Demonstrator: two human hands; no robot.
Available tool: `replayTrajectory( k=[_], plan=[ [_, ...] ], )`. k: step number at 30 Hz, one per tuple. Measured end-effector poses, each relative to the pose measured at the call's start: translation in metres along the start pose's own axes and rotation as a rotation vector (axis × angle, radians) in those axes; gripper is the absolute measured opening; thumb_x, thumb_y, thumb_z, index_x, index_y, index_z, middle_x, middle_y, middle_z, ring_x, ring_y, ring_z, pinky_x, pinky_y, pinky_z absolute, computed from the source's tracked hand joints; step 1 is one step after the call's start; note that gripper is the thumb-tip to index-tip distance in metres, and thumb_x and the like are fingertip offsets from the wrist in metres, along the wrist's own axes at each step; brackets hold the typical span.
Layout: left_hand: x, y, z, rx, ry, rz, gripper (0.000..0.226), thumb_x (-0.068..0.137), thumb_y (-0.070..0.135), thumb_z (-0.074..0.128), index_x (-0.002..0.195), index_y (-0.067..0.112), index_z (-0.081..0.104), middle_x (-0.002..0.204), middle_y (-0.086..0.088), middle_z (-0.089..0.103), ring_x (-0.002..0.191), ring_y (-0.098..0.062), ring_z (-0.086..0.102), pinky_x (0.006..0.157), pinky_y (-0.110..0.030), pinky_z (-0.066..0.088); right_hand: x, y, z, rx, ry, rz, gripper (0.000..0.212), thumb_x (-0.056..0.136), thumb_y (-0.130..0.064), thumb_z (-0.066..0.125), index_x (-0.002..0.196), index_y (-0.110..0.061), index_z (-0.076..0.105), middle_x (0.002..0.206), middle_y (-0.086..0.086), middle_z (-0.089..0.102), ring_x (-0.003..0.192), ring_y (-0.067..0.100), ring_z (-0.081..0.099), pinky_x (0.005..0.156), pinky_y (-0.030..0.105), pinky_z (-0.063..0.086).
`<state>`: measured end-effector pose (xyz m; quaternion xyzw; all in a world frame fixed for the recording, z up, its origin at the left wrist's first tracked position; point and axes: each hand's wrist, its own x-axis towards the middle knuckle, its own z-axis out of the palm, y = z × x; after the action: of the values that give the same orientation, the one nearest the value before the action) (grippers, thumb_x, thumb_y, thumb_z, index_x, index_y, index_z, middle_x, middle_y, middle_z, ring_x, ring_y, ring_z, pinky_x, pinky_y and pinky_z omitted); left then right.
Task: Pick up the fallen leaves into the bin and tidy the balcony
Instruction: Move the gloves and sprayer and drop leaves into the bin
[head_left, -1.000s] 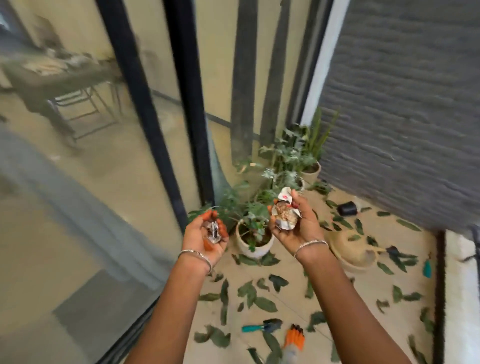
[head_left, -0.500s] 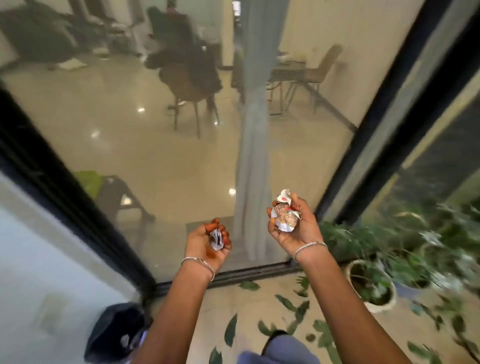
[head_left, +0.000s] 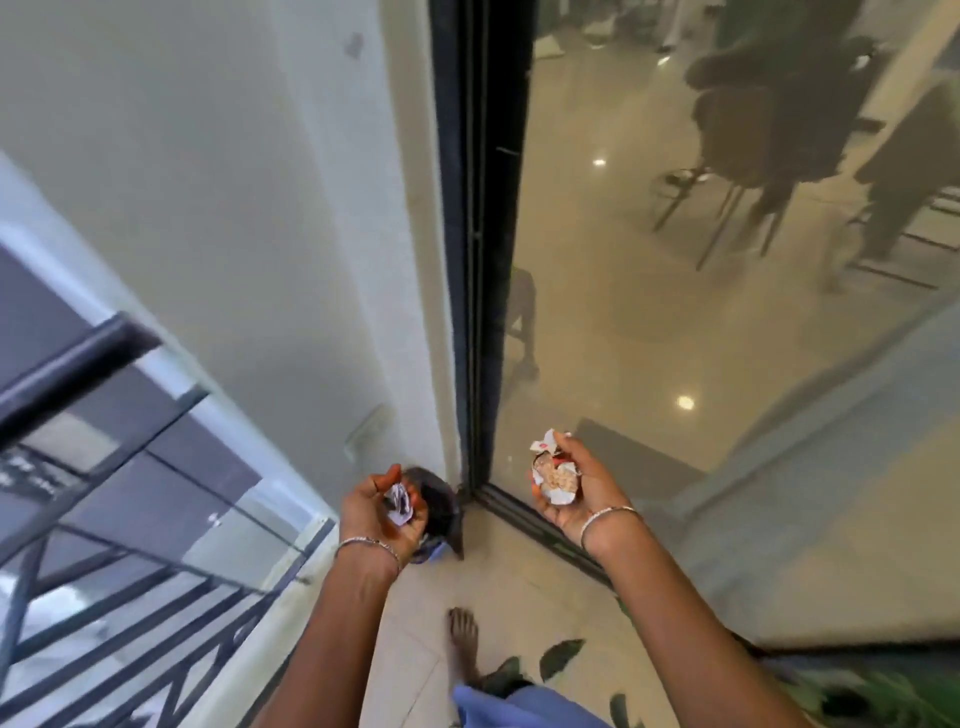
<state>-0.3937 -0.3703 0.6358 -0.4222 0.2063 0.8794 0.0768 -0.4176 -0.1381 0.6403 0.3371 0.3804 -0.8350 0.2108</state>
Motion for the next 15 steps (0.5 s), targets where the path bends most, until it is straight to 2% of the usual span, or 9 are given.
replayTrajectory(
  k=[3,7,10,12,13,15],
  plan=[
    [0.02,0.026,-0.022,-0.058,0.08,0.025,0.014,0.087,0.004,0.042,0.082,0.011,0.054,0.057,-0.003,0.046,0.045,-0.015,0.046,0.044,-0.017,0.041,0.039,0.022,0.023,-0.157,0.064,0.126,0.019,0.085,-0.032,0.069,0.079,-0.016,0.063,0.06,0.003,0.061,0.052,0.017,0.058,0.048,0.025,0.053],
    [0.046,0.054,-0.035,-0.058,0.141,0.039,0.012,0.075,0.002,0.05,0.075,0.014,0.047,0.063,-0.001,0.039,0.055,-0.014,0.037,0.045,-0.016,0.038,0.087,0.047,0.054,-0.299,0.098,0.256,0.016,0.086,-0.03,0.071,0.082,-0.018,0.062,0.059,0.002,0.064,0.051,0.016,0.061,0.046,0.027,0.054],
    [0.069,0.073,-0.042,-0.06,0.223,0.028,0.013,0.086,0.004,0.047,0.077,0.014,0.048,0.067,-0.003,0.041,0.058,-0.014,0.039,0.047,-0.015,0.041,0.123,0.063,0.084,-0.351,0.105,0.307,0.017,0.086,-0.028,0.072,0.096,-0.017,0.064,0.085,0.006,0.068,0.078,0.021,0.063,0.053,0.033,0.058],
    [0.081,0.083,-0.045,-0.07,0.265,0.027,0.009,0.088,0.005,0.048,0.082,0.013,0.05,0.069,-0.004,0.043,0.056,-0.015,0.042,0.047,-0.016,0.043,0.149,0.073,0.096,-0.376,0.106,0.296,0.031,0.083,-0.027,0.075,0.109,-0.014,0.064,0.106,0.012,0.065,0.088,0.026,0.063,0.056,0.037,0.059],
    [0.088,0.087,-0.046,-0.064,0.288,0.022,0.008,0.088,0.006,0.049,0.084,0.012,0.05,0.069,-0.005,0.044,0.054,-0.015,0.044,0.047,-0.016,0.044,0.159,0.075,0.103,-0.376,0.105,0.31,0.037,0.083,-0.028,0.075,0.114,-0.012,0.063,0.11,0.014,0.065,0.088,0.027,0.064,0.056,0.037,0.059],
    [0.103,0.091,-0.047,-0.045,0.321,-0.005,0.009,0.088,0.006,0.05,0.081,0.011,0.05,0.065,-0.005,0.046,0.047,-0.016,0.046,0.046,-0.016,0.044,0.172,0.077,0.117,-0.381,0.122,0.364,0.023,0.093,-0.028,0.063,0.106,-0.009,0.062,0.101,0.013,0.063,0.083,0.024,0.062,0.065,0.035,0.057]
  ],
)
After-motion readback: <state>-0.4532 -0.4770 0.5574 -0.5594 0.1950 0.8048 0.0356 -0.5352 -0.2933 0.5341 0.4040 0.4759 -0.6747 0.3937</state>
